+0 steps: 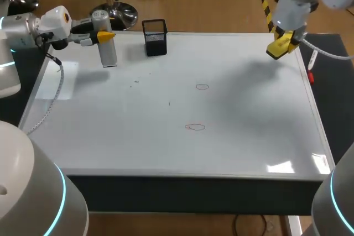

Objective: Pick up the inspection probe, press it on each red-marked spot on the whiteboard one by one, put down the probe, pick up the eraser, and wipe off all the red marks.

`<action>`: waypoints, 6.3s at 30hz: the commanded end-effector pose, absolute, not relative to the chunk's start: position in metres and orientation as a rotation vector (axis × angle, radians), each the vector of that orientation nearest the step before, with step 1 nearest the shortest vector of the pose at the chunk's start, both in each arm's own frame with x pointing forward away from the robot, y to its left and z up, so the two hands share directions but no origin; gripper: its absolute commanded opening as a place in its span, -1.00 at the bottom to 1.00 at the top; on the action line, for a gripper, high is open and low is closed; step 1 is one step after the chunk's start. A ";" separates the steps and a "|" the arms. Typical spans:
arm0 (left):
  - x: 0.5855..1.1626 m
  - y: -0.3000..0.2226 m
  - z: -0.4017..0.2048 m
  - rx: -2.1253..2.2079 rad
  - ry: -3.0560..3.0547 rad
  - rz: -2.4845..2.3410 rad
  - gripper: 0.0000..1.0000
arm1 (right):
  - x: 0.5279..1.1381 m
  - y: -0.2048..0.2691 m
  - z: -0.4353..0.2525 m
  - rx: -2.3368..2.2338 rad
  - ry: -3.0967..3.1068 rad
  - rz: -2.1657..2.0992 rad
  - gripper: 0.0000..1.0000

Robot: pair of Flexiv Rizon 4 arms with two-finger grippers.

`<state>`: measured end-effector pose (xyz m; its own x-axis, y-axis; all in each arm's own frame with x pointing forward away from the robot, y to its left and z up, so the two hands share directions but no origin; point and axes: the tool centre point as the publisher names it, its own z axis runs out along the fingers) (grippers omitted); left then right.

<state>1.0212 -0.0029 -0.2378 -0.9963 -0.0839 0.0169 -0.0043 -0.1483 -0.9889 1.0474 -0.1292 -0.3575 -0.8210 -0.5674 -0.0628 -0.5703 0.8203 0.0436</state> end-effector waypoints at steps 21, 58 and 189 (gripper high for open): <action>1.020 -0.004 -0.236 -0.108 2.015 -2.334 -1.00 | 1.048 -0.132 -0.355 -0.929 2.949 0.121 -1.00; 0.927 -0.210 -0.226 0.444 2.086 -2.638 -1.00 | 1.048 -0.132 -0.355 -0.929 2.949 0.121 -1.00; 0.985 -0.037 -0.234 0.102 2.070 -2.327 -1.00 | 1.048 -0.132 -0.355 -0.929 2.949 0.121 -1.00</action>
<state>0.9932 -0.0468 -0.2397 -0.9842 0.1590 -0.0775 0.0551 -0.1409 -0.9885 1.0471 -0.1320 -0.3556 -0.8197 -0.5681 -0.0733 -0.5722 0.8178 0.0613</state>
